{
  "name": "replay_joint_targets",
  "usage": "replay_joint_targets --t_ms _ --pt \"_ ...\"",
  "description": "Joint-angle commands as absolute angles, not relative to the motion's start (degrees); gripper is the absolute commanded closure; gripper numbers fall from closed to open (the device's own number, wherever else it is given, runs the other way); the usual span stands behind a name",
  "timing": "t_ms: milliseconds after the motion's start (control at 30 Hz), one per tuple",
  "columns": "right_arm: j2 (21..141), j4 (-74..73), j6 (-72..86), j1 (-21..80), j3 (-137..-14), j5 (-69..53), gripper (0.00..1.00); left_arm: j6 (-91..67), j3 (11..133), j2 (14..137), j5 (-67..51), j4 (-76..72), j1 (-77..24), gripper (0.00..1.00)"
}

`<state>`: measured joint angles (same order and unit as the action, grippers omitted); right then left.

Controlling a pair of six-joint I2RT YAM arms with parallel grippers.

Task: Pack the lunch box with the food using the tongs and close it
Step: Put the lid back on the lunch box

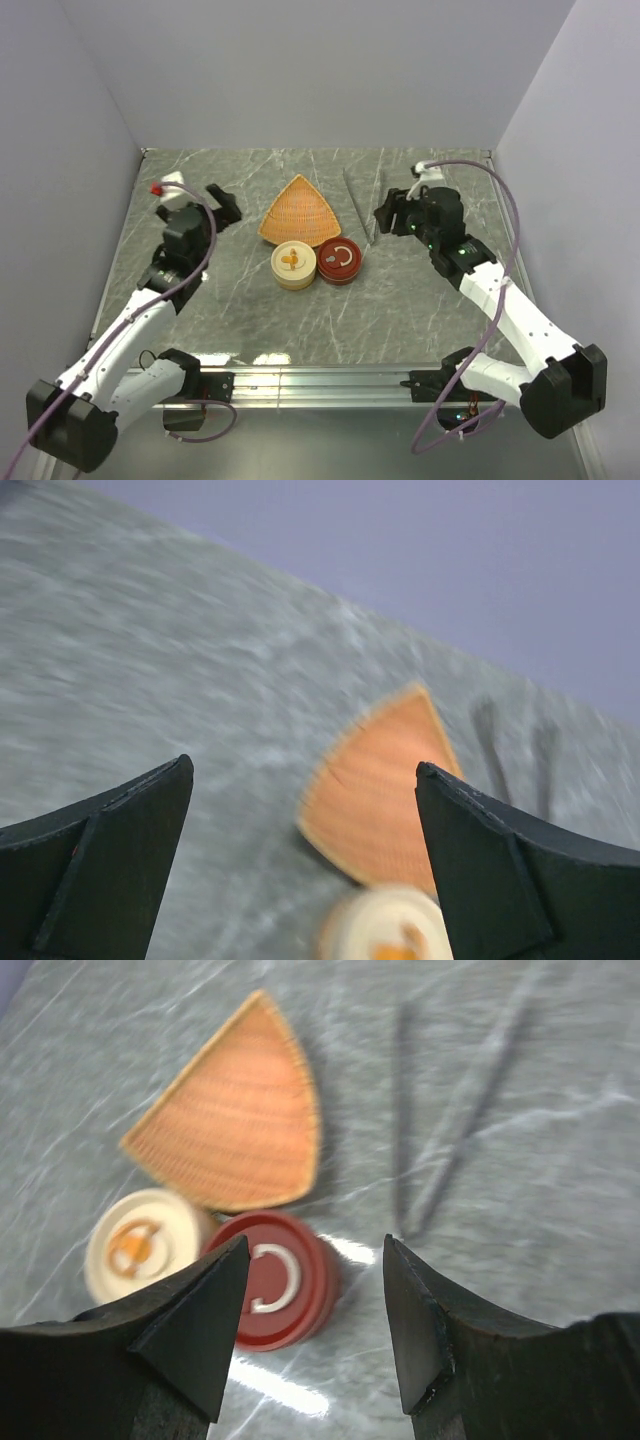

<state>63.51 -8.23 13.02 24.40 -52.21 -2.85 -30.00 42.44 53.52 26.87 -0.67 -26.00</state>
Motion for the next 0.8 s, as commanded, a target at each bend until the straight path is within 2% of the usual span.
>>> replay_joint_targets --t_ms 0,233,433,767 --pt "60.39 -4.75 14.41 20.14 -50.37 2.02 0.37 -25.93 40.96 50.90 22.07 -6.05 -17.51 0.00" --pt "52.84 -1.32 17.05 11.87 -45.27 3.42 0.36 -25.05 39.12 47.29 16.70 -7.91 -8.35 0.01" --pt "49.49 -0.18 17.75 10.64 -43.16 4.92 0.36 -27.07 40.16 47.46 18.36 -5.54 -8.26 0.00" --pt "50.45 -0.18 17.93 10.46 -43.51 3.78 0.36 -27.42 39.29 45.62 21.36 -5.71 -8.17 0.01"
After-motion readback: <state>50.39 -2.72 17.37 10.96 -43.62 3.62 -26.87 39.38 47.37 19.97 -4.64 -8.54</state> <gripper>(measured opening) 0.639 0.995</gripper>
